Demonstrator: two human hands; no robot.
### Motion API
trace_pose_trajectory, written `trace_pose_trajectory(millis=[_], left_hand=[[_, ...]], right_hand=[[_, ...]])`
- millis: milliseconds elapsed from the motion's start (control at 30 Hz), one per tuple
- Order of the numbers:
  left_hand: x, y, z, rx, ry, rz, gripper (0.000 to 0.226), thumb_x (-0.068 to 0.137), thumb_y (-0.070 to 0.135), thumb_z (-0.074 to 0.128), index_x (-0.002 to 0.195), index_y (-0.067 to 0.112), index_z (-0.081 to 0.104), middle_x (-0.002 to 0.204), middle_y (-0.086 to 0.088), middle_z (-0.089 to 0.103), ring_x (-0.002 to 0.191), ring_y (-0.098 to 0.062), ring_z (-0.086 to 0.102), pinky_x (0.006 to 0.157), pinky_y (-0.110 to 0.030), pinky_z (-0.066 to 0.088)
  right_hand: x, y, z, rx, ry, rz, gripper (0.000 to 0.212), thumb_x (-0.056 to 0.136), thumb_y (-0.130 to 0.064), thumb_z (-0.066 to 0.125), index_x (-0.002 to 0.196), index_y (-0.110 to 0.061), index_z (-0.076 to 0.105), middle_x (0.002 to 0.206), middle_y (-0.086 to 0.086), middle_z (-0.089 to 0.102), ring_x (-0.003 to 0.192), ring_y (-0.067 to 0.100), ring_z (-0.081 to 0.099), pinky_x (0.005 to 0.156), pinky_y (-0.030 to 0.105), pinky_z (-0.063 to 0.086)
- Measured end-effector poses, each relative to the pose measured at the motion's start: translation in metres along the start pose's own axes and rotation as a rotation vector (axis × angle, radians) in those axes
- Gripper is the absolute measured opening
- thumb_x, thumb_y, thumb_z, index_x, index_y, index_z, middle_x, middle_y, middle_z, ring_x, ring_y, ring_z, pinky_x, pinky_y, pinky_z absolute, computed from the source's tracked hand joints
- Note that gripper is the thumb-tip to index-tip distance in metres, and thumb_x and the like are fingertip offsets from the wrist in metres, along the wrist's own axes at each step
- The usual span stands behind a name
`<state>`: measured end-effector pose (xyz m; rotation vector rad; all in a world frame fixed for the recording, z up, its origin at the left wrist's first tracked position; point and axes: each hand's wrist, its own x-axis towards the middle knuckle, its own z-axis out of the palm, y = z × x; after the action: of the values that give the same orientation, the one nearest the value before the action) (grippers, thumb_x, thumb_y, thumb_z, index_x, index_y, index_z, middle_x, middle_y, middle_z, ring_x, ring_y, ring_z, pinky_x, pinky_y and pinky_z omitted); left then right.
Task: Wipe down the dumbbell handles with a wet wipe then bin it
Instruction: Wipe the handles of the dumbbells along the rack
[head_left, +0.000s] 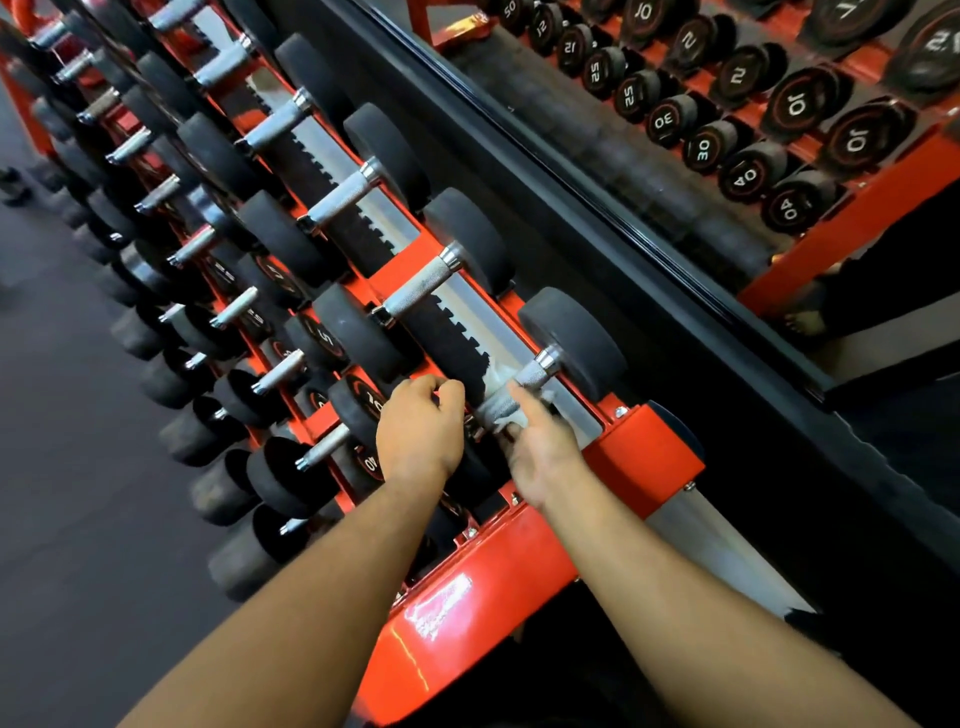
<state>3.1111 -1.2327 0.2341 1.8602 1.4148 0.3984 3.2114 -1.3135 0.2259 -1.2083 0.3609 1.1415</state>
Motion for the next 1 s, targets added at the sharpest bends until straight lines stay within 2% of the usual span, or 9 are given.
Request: trace_pose_trajectory(millis=[200,300,367,467,567,667,767,867,1000], left_hand=[[-0.004,0.008,-0.004,-0.032,-0.015,-0.012,0.032,0.083,0.046,0.037,0.059,0.026,0.044,0.075,0.0,0.053,0.073,-0.023,0.05,0.058,-0.034,0.032],[-0.002,0.004,-0.002,-0.021,-0.013,-0.02,0.03,0.084,0.045,0.039,0.062,0.027,0.048,0.08,-0.001,0.057,0.077,-0.024,0.054,0.063,-0.035,0.037],[-0.002,0.003,-0.002,-0.033,-0.011,-0.03,0.031,0.086,0.042,0.04,0.06,0.027,0.044,0.078,0.0,0.054,0.074,-0.024,0.051,0.063,-0.036,0.035],[-0.002,0.005,-0.003,-0.041,-0.005,-0.028,0.032,0.085,0.043,0.039,0.058,0.026,0.04,0.073,0.001,0.048,0.07,-0.024,0.046,0.061,-0.036,0.032],[-0.004,0.007,-0.005,-0.052,-0.003,-0.018,0.033,0.087,0.04,0.04,0.059,0.023,0.043,0.07,-0.001,0.052,0.068,-0.025,0.049,0.057,-0.034,0.03],[-0.003,0.004,-0.004,-0.044,-0.005,-0.025,0.034,0.085,0.042,0.038,0.064,0.02,0.052,0.076,-0.003,0.059,0.076,-0.027,0.056,0.061,-0.036,0.038],[-0.003,0.002,-0.005,-0.102,-0.014,-0.041,0.039,0.084,0.048,0.035,0.085,0.023,0.065,0.091,-0.002,0.068,0.09,-0.027,0.062,0.077,-0.039,0.05],[-0.006,0.005,-0.006,-0.15,0.002,-0.083,0.058,0.086,0.052,0.033,0.13,0.027,0.061,0.121,-0.006,0.069,0.113,-0.029,0.061,0.094,-0.04,0.047],[-0.01,0.006,-0.005,-0.143,0.026,-0.088,0.049,0.101,0.04,0.037,0.146,0.025,0.048,0.132,-0.01,0.064,0.123,-0.03,0.057,0.1,-0.04,0.042]], right_hand=[[0.0,-0.004,0.021,-0.2,-0.01,0.025,0.055,0.089,-0.063,0.06,0.091,-0.013,0.08,0.099,0.008,0.077,0.092,0.024,0.073,0.089,0.042,0.058],[-0.01,0.012,0.009,-0.258,0.018,-0.02,0.043,0.095,-0.048,0.061,0.114,-0.01,0.07,0.102,0.006,0.076,0.092,0.016,0.073,0.076,0.029,0.06],[-0.021,0.018,-0.001,-0.498,-0.037,-0.087,0.023,0.102,-0.031,0.056,0.109,-0.012,0.067,0.087,-0.004,0.072,0.077,0.004,0.065,0.061,0.01,0.047],[-0.03,0.017,-0.006,-0.964,-0.102,-0.183,0.018,0.105,-0.023,0.049,0.09,-0.018,0.059,0.076,-0.003,0.059,0.068,0.008,0.052,0.052,0.011,0.039],[-0.037,-0.004,0.002,-1.469,-0.133,-0.224,0.026,0.102,-0.033,0.049,0.094,-0.013,0.064,0.088,0.008,0.065,0.08,0.026,0.059,0.06,0.027,0.039],[-0.056,-0.036,0.011,-1.575,-0.267,-0.286,0.022,0.101,-0.038,0.051,0.099,-0.023,0.066,0.087,0.004,0.066,0.08,0.026,0.062,0.061,0.031,0.045],[-0.058,-0.054,0.022,-1.681,-0.301,-0.71,0.026,0.102,-0.024,0.049,0.124,-0.023,0.063,0.12,0.006,0.067,0.113,0.027,0.061,0.094,0.041,0.049],[-0.034,-0.044,0.025,-2.111,-0.358,-0.992,0.055,0.097,-0.011,0.048,0.151,-0.019,0.039,0.154,0.003,0.044,0.146,0.021,0.034,0.121,0.052,0.02],[-0.005,-0.014,-0.014,-2.374,-0.477,-1.086,0.059,0.098,-0.019,0.033,0.156,-0.015,0.03,0.162,0.001,0.031,0.153,0.019,0.015,0.12,0.054,-0.009]])
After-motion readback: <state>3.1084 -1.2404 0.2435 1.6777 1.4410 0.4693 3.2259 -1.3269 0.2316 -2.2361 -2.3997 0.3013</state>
